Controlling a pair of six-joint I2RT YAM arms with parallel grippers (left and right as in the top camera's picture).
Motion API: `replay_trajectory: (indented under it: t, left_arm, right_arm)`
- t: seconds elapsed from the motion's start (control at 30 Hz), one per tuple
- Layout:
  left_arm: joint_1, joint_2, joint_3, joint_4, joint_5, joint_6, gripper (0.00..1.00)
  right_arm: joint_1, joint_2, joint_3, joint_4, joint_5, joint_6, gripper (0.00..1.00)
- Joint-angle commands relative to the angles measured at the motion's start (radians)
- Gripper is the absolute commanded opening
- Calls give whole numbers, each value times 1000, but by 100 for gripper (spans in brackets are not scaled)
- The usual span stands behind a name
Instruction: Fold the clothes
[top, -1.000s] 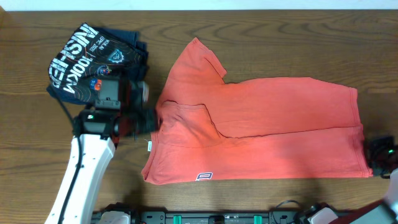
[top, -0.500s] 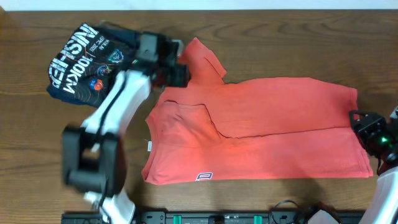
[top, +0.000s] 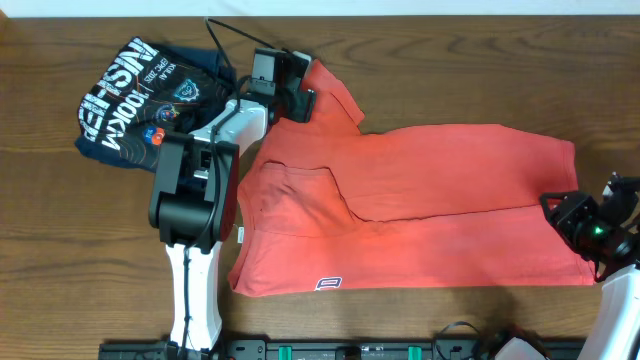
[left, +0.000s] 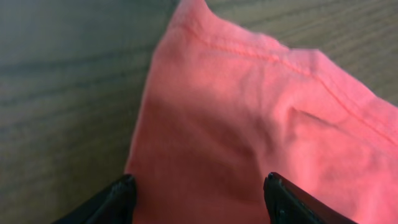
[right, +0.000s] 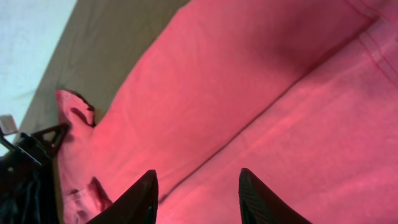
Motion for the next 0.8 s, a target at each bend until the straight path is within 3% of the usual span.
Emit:
replay_trajectory:
  t: [0.0,0.1,0.2,0.23,0.53,0.77]
  left_arm:
    - [0,48,17,20,-29,48,67]
    - [-6,65,16,-11,-25,48,52]
    - [-8,58,16,-53,-25,48,13]
    - [-7,53,16,-66,-25,47,6]
    - [-7,-153,16,-220,-17,40,6]
    - [-10,-257,16,-288,-14,40,6]
  right_arm:
    - [14,0,4,-6,24,-36,41]
    - [14,0,4,-6,24,-35,41]
    - [14,0,4,-5,24,-35,41]
    - [14,0,4,-2,26,-35,41]
    - [14,17,4,83,150,32,40]
    - [16,151,4,328,157,151,37]
